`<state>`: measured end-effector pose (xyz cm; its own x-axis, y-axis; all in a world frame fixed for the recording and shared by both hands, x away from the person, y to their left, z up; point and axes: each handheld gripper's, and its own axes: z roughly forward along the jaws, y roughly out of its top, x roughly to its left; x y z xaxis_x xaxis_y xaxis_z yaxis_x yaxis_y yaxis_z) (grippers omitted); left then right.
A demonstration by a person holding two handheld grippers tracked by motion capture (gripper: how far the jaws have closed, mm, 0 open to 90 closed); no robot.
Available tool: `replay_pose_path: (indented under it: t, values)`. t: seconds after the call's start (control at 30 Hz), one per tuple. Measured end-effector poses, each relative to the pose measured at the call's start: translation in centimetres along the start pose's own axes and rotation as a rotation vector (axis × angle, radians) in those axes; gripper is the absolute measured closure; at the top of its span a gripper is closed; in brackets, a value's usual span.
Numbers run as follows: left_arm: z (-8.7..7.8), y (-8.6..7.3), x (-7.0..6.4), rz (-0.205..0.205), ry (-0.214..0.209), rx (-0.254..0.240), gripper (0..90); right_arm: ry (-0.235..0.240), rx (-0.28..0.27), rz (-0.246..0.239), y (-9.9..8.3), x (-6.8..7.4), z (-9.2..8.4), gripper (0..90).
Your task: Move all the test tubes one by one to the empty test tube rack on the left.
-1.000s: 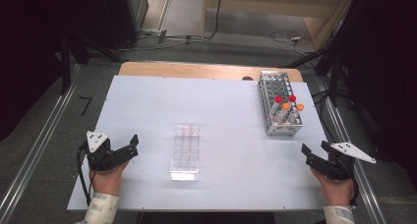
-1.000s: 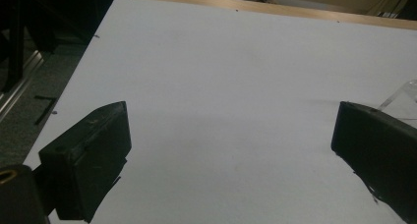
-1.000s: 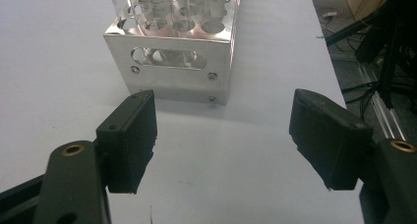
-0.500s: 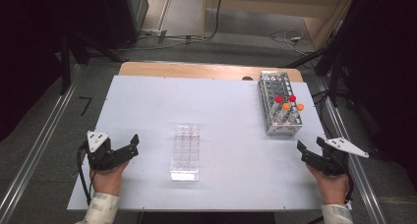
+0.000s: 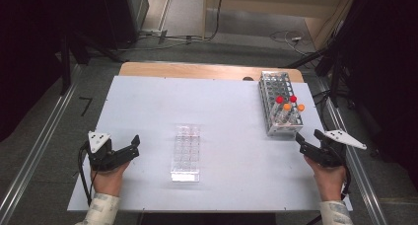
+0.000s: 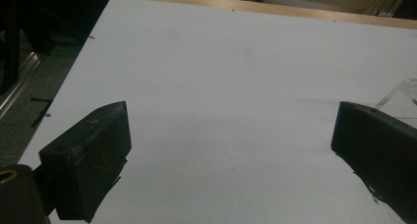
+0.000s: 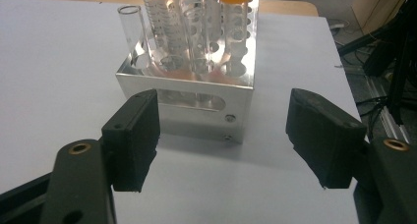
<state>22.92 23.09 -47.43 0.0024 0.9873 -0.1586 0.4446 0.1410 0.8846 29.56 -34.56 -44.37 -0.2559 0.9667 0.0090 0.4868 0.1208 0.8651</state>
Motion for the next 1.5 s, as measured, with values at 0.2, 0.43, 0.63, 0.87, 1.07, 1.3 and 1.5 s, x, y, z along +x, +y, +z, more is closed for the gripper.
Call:
replay_pose_path:
  t: [0.2, 0.43, 0.63, 0.87, 1.07, 1.3, 1.5]
  values:
    - [0.0, 0.0, -0.1, 0.003, 0.005, 0.001, 2.2, -0.004, -0.019, -0.010, 0.6, 0.3, 0.4, 29.7]
    - [-0.1, -0.1, -0.2, 0.004, 0.008, -0.002, 2.2, 0.014, -0.015, -0.019, 1.2, 0.7, 1.3, 35.3]
    - [0.1, -0.1, -0.2, 0.006, 0.009, 0.002, 2.2, 0.009, -0.009, -0.027, 1.5, 0.9, 2.6, 44.5]
    - [-0.1, -0.1, -0.2, 0.004, 0.013, -0.004, 2.2, -0.003, -0.015, -0.051, 2.2, 1.4, 4.1, 57.9]
    - [0.0, -0.2, -0.2, 0.006, 0.013, 0.001, 2.2, -0.018, -0.009, -0.053, 2.3, 1.4, 4.8, 63.3]
    - [0.1, -0.2, -0.2, 0.006, 0.013, 0.001, 2.2, -0.016, -0.006, -0.047, 2.3, 1.3, 5.6, 67.6]
    - [0.1, -0.2, -0.2, 0.005, 0.013, 0.001, 2.2, -0.025, -0.006, -0.062, 2.1, 1.6, 6.0, 72.1]
